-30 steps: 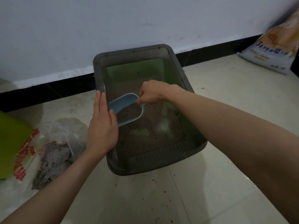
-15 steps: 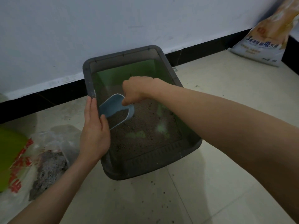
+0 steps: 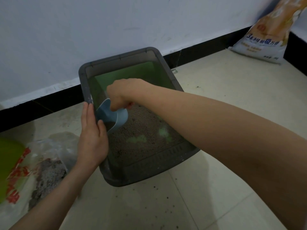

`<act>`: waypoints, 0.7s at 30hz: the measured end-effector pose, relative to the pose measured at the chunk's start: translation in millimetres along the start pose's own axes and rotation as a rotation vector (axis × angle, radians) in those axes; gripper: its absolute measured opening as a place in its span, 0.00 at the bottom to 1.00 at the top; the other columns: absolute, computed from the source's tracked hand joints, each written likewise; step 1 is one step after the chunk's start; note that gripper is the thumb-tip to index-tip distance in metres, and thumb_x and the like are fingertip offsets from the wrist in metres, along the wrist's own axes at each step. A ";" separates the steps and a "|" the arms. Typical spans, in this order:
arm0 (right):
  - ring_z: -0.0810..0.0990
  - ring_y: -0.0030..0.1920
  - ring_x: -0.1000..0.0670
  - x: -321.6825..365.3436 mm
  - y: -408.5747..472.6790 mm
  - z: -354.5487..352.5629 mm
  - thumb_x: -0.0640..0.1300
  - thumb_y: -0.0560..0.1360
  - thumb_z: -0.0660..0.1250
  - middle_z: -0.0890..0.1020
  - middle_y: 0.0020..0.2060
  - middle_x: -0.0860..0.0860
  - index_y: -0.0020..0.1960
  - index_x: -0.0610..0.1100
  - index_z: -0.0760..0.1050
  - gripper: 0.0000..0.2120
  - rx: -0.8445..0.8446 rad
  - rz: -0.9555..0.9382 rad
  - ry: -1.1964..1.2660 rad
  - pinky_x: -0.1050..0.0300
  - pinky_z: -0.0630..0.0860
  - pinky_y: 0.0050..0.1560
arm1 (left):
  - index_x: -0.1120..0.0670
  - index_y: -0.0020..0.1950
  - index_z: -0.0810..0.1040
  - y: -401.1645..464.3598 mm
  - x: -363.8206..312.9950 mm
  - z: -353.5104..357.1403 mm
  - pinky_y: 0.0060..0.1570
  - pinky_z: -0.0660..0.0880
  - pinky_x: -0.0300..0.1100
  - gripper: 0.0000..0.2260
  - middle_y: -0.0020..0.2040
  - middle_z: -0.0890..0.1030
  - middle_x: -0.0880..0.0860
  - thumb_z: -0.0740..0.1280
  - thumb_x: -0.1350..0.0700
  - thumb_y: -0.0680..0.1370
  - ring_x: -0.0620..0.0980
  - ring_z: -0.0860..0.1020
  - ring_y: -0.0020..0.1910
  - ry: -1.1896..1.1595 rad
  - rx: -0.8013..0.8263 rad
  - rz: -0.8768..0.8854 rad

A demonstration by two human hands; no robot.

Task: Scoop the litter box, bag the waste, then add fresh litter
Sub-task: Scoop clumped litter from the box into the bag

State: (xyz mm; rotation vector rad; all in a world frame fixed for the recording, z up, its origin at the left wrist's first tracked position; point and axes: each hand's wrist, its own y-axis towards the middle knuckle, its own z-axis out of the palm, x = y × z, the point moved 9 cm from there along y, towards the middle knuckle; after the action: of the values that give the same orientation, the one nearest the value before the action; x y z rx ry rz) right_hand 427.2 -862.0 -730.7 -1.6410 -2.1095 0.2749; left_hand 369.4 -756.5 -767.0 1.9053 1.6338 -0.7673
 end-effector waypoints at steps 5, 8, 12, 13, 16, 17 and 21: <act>0.74 0.29 0.52 -2.0 -0.7 1.0 0.45 0.78 0.61 0.72 0.32 0.49 0.36 0.41 0.66 0.13 0.017 0.012 0.004 0.64 0.73 0.29 | 0.54 0.76 0.49 0.7 1.3 0.1 0.57 0.44 0.16 0.23 0.77 0.48 0.48 0.51 0.58 0.82 0.32 0.47 0.66 0.002 -0.003 -0.002; 0.73 0.27 0.52 -6.0 -4.3 1.8 0.44 0.78 0.60 0.72 0.31 0.48 0.34 0.42 0.66 0.15 0.034 0.011 0.003 0.64 0.71 0.26 | 0.54 0.77 0.49 0.5 0.0 0.7 0.61 0.46 0.23 0.24 0.77 0.48 0.48 0.51 0.57 0.82 0.31 0.47 0.66 0.002 -0.002 -0.001; 0.72 0.28 0.52 -7.3 -4.6 2.0 0.44 0.78 0.59 0.72 0.31 0.48 0.33 0.42 0.66 0.15 0.043 0.013 0.022 0.64 0.70 0.27 | 0.54 0.77 0.49 0.0 -0.9 0.9 0.61 0.47 0.25 0.24 0.77 0.47 0.47 0.51 0.57 0.82 0.31 0.47 0.66 0.002 0.000 -0.005; 0.72 0.28 0.52 -6.7 -4.1 1.7 0.44 0.79 0.59 0.72 0.31 0.48 0.33 0.42 0.66 0.15 0.046 0.012 0.030 0.64 0.71 0.28 | 0.54 0.77 0.49 -0.2 -0.5 0.7 0.61 0.47 0.25 0.24 0.77 0.47 0.47 0.51 0.57 0.82 0.31 0.47 0.66 0.000 0.000 -0.005; 0.72 0.29 0.52 -5.2 -2.0 0.3 0.44 0.79 0.59 0.72 0.32 0.48 0.33 0.42 0.66 0.15 0.057 0.010 0.053 0.64 0.70 0.28 | 0.54 0.77 0.49 0.3 0.7 0.4 0.60 0.45 0.21 0.24 0.77 0.47 0.47 0.51 0.57 0.82 0.30 0.47 0.66 0.002 0.000 -0.005; 0.72 0.29 0.52 -5.0 -1.4 0.1 0.44 0.79 0.59 0.71 0.32 0.49 0.34 0.43 0.66 0.16 0.063 0.010 0.061 0.64 0.70 0.28 | 0.54 0.77 0.48 0.6 1.2 0.7 0.57 0.44 0.17 0.24 0.77 0.47 0.47 0.51 0.57 0.82 0.30 0.47 0.66 0.006 0.001 -0.007; 0.73 0.29 0.52 -5.2 -0.3 1.5 0.45 0.79 0.59 0.72 0.32 0.48 0.34 0.42 0.65 0.16 0.073 0.015 0.070 0.64 0.70 0.28 | 0.54 0.77 0.48 1.1 1.9 1.7 0.53 0.42 0.12 0.24 0.77 0.47 0.48 0.51 0.57 0.82 0.31 0.47 0.66 0.013 0.004 -0.003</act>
State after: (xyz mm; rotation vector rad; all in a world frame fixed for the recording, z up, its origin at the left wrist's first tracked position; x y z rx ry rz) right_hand 427.2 -866.9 -733.0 -1.6012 -2.0130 0.2920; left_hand 370.5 -756.5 -769.5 1.9149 1.6445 -0.7605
